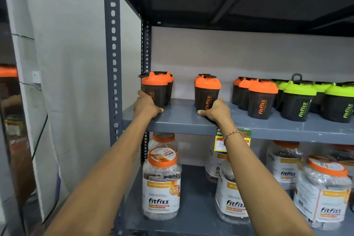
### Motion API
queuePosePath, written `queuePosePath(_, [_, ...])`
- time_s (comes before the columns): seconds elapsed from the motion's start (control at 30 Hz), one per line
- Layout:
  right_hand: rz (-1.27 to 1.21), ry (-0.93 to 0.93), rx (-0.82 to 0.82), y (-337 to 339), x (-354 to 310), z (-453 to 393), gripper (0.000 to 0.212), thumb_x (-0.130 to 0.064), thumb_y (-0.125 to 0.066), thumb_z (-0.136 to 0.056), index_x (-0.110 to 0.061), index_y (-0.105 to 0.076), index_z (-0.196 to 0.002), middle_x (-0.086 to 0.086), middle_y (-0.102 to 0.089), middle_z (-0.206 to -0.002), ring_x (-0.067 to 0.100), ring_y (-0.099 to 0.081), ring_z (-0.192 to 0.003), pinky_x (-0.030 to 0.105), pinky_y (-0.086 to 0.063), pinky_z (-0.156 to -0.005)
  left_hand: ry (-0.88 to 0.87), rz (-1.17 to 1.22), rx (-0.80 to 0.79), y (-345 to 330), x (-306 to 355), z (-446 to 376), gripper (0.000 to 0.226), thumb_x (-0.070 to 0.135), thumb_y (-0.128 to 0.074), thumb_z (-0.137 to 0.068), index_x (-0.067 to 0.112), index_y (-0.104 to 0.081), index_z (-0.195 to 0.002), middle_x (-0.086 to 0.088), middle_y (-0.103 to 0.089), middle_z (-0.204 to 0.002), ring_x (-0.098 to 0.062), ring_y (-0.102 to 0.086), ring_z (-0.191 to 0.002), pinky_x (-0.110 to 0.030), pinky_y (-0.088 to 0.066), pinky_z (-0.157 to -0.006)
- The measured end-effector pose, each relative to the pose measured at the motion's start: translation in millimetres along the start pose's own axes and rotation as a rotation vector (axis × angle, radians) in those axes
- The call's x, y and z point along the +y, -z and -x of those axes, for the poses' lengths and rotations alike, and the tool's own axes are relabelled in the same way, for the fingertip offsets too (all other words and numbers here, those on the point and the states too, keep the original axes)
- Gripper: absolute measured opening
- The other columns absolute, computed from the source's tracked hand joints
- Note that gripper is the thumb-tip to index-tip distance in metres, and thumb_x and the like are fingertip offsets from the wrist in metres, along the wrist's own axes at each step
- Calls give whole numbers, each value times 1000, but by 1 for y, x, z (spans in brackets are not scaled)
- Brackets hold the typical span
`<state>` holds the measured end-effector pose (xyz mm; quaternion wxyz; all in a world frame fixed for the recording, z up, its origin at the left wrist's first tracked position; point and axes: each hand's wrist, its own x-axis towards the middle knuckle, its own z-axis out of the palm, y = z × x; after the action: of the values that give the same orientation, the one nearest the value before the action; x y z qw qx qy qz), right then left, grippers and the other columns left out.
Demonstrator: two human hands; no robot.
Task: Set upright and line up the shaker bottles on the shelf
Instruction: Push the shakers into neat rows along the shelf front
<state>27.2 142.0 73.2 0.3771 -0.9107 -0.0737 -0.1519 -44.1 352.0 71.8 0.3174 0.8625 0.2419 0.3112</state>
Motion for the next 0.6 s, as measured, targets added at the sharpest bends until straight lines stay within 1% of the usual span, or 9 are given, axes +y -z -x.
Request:
queuePosePath(0.13, [-14,8,12,0,2,1,78,-37,-81,-72,-1,-39,-126,19,-56,-129,38,-52,-123,44,-45,-96,-21,16,11,0,-3,0,85,31,-84,-67,7,-30,-128,-15,-55,-126,-34,-55,-113,-42,-47,-90])
queuePosePath(0.3, [29,34,12,-2,2,5,74,-39,-76,-77,-1,-37,-126,21,-57,-129,39,-53,-122,45,-46,-96,-104,-22,23,-5,-7,6,83,40,-78,-73,2,-31,-130,-17,-54,-126,-35,-55,-113,-42,-47,-89])
queuePosePath(0.47, [73,17,2,-3,-1,8,75,-43,-71,-81,-1,-33,-129,21,-53,-133,39,-47,-126,45,-43,-99,-100,-46,-12,-3,-11,7,70,33,-72,-79,5,-29,-127,-15,-55,-123,-32,-57,-109,-37,-48,-80])
queuePosePath(0.6, [79,24,3,-3,0,8,73,-44,-70,-81,-1,-33,-128,21,-53,-132,38,-48,-125,46,-44,-98,-74,-94,-17,-4,-9,7,64,35,-68,-83,5,-32,-126,-15,-56,-121,-33,-57,-108,-36,-45,-73])
